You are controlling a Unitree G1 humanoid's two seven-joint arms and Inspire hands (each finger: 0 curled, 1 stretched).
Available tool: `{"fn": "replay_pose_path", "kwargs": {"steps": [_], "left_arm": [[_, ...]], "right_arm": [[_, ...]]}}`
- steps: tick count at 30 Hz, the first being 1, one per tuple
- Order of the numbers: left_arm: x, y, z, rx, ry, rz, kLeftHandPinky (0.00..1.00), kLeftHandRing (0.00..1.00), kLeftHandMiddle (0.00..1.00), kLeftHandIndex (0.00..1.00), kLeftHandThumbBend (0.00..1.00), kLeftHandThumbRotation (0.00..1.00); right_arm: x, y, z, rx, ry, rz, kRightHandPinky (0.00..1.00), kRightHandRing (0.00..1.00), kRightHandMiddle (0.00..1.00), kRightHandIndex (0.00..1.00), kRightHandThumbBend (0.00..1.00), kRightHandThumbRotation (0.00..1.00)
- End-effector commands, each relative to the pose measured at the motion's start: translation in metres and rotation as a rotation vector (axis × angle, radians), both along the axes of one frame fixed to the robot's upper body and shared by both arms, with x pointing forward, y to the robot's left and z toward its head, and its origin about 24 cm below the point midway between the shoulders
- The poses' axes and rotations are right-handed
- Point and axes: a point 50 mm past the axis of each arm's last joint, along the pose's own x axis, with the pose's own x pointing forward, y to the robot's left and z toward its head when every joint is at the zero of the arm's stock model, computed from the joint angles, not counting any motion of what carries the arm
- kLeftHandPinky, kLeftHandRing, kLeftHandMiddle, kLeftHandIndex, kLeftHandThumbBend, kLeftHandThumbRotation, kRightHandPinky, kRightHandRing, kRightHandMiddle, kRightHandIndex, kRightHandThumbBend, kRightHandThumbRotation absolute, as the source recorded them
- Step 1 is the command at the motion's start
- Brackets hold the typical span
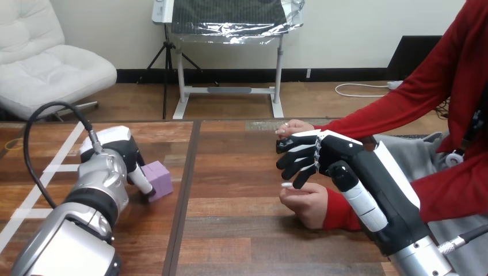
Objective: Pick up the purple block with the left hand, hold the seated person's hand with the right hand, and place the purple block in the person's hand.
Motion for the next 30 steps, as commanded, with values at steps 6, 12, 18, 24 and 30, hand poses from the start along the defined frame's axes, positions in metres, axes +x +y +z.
{"fn": "replay_pose_path", "kwargs": {"steps": [6,12,18,24,30], "left_arm": [[0.0115,-0.0116,0.0178,-0.011,-0.113,-0.019,0.2,0.3,0.41,0.68,0.67,0.0],[0.0109,-0.0122,0.0165,-0.008,-0.111,-0.02,0.21,0.32,0.43,0.65,0.68,0.0],[0.0112,-0.0136,0.0166,0.005,-0.093,-0.029,0.26,0.4,0.5,0.64,0.69,0.0],[0.0115,-0.0152,0.0167,0.044,-0.046,-0.046,0.33,0.49,0.57,0.63,0.68,0.1],[0.012,-0.0164,0.0176,0.088,-0.022,-0.068,0.45,0.64,0.69,0.66,0.72,0.23]], "right_arm": [[0.0026,0.0032,0.0176,0.008,-0.081,0.011,0.45,0.56,0.6,0.65,0.85,0.99],[0.0028,0.0031,0.0174,0.008,-0.08,0.01,0.45,0.56,0.6,0.65,0.85,0.99],[0.003,0.0031,0.0173,0.009,-0.078,0.008,0.45,0.56,0.6,0.65,0.84,0.98],[0.0025,0.0025,0.0172,0.01,-0.078,0.01,0.45,0.56,0.6,0.65,0.84,0.98],[0.0028,0.0025,0.017,0.009,-0.077,0.008,0.45,0.56,0.6,0.66,0.84,0.98]]}}
